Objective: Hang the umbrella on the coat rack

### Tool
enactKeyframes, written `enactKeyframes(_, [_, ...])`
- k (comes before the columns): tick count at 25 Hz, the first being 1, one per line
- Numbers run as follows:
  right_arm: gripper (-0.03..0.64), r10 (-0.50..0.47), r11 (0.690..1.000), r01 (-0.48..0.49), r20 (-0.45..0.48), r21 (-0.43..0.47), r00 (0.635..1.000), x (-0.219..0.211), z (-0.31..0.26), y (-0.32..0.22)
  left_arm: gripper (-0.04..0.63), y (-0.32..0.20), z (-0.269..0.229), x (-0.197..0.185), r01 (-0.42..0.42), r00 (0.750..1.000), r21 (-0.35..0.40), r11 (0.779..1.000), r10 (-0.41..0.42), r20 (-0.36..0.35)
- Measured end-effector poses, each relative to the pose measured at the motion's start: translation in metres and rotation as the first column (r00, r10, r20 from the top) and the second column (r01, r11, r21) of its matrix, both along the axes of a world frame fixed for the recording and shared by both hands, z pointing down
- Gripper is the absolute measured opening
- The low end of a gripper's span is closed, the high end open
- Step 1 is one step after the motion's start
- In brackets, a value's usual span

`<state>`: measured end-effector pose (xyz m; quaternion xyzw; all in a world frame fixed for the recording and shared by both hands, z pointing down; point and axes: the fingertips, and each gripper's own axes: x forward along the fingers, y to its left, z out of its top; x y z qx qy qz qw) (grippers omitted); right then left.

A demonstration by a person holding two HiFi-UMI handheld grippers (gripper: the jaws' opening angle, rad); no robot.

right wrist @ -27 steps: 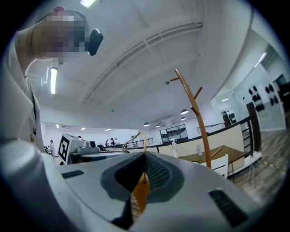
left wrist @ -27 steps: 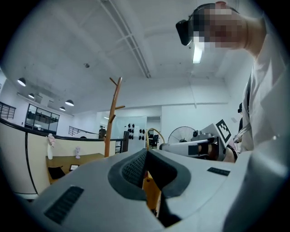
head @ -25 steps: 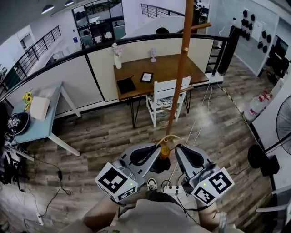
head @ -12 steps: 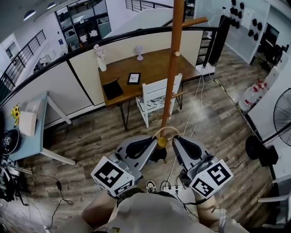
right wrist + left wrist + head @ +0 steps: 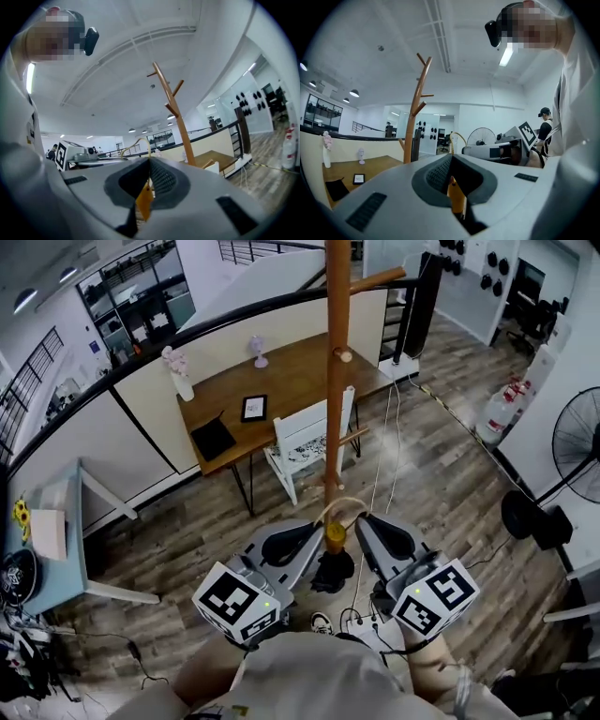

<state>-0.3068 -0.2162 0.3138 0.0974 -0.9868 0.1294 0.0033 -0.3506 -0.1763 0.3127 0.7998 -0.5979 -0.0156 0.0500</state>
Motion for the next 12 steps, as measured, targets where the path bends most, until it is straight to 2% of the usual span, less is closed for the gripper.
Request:
enactKeyframes(7, [0.009, 0.159, 0.987, -0.160, -0.036, -0.025, 0.987, -0.002, 0.017, -0.008, 0.003, -0.013, 0.017, -0.005, -0.139, 0.990, -0.024, 0.990, 0.139, -0.014])
enactKeyframes(12, [0.009, 0.219, 0.973, -0.223, -0.062, -0.058, 0.974, -0.011, 0.032, -0.015, 0.003, -0.022, 0.032, -0.015, -0.187, 0.982, -0.044, 0.981, 0.185, -0.041])
